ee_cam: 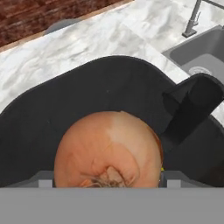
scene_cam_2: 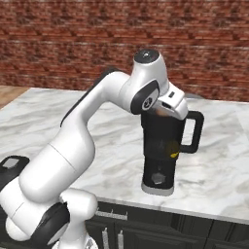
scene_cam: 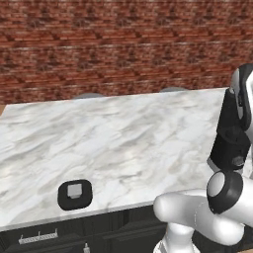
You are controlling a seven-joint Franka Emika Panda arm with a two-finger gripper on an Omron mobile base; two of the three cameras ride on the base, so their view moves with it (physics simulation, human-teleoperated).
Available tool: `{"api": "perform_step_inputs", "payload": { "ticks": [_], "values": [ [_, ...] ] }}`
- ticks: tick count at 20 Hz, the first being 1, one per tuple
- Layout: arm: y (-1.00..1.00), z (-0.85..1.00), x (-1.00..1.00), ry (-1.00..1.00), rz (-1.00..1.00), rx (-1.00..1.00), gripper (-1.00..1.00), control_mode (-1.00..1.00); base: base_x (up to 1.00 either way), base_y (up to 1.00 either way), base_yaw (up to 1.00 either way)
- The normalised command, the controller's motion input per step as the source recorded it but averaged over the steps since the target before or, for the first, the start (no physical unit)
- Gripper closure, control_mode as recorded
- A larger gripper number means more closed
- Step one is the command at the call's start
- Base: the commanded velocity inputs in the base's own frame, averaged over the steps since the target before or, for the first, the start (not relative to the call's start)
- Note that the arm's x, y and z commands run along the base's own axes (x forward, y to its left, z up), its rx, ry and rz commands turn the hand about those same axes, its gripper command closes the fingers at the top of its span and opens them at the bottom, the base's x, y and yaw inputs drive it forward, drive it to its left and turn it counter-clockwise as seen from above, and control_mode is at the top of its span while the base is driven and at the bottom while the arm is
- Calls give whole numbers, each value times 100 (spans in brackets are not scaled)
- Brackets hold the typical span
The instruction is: Grab the lemon and onion from the fridge, place them in the blender, close the lid, and turn on the blender to create a marinade.
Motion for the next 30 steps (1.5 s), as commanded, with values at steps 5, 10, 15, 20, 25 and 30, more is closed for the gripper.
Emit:
{"api": "perform_step_inputs", "payload": {
  "ticks": [5,10,15,20,25,30],
  "values": [
    [0,-54,31,2,5,-1,100,-100,0,0,0],
    [0,-50,17,5,10,-1,100,-100,0,0,0],
    [0,-29,2,2,10,0,-100,-100,0,0,0],
    [6,-4,0,3,8,0,-100,-100,0,0,0],
    [10,7,-2,0,4,0,-100,-100,0,0,0],
    [2,39,-19,-3,0,0,-100,-100,0,0,0]
  ]
}}
